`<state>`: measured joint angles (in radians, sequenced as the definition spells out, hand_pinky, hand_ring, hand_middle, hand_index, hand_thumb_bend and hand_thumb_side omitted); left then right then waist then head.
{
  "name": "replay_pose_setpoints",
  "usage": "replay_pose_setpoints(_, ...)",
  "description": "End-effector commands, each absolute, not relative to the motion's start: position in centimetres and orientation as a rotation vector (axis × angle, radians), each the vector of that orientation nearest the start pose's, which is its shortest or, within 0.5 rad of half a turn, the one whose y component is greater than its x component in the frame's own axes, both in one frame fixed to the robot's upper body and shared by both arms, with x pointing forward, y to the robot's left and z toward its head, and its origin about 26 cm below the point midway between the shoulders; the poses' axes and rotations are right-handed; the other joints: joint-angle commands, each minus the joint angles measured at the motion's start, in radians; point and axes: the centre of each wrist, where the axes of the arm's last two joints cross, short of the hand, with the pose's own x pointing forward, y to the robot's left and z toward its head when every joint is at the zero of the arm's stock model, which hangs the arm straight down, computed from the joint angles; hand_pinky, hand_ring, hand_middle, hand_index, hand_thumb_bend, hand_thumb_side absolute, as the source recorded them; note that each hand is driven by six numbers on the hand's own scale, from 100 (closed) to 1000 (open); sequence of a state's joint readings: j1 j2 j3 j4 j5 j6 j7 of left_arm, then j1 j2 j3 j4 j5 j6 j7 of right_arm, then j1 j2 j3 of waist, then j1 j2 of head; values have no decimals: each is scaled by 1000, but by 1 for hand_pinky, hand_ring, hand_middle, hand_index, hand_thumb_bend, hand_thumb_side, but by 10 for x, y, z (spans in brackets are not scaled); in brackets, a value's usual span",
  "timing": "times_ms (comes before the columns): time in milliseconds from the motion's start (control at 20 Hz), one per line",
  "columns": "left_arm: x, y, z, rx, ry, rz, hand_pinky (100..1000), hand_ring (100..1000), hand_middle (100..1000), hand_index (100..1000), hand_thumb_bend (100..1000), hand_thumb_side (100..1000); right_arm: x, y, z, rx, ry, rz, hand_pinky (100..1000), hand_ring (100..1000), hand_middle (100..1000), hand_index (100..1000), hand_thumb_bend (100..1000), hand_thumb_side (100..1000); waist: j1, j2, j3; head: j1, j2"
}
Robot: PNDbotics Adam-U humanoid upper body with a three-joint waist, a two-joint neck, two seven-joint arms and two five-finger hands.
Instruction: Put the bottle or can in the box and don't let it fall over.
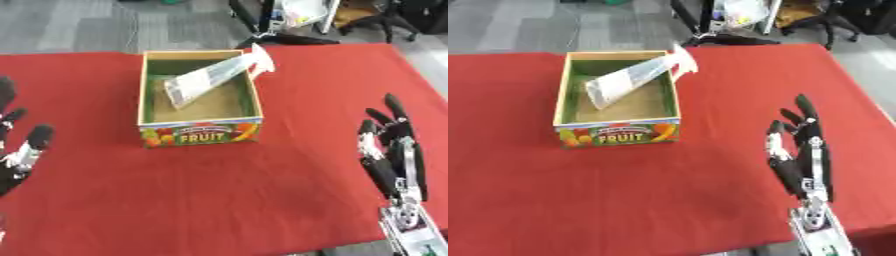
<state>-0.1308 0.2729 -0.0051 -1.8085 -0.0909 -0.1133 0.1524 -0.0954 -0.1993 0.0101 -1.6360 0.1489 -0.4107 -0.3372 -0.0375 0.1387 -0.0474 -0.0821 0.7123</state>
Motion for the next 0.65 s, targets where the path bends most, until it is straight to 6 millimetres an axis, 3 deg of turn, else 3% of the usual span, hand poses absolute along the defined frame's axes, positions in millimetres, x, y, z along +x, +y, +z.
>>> replay_pose_setpoints(50, 302, 279, 100, 353, -2057, -167, 915, 1000, 974, 916, 652, 608, 301, -282, 45, -417, -2186, 36, 791, 863, 1000, 960, 100, 470, 4, -18, 3, 1, 2)
replay_pose_setpoints(650, 305, 279, 89, 352, -2006, -142, 914, 1000, 973, 917, 637, 631, 301, -283, 42, -420, -2177, 31, 791, 863, 1000, 960, 100, 470, 5, -17, 7, 2, 7)
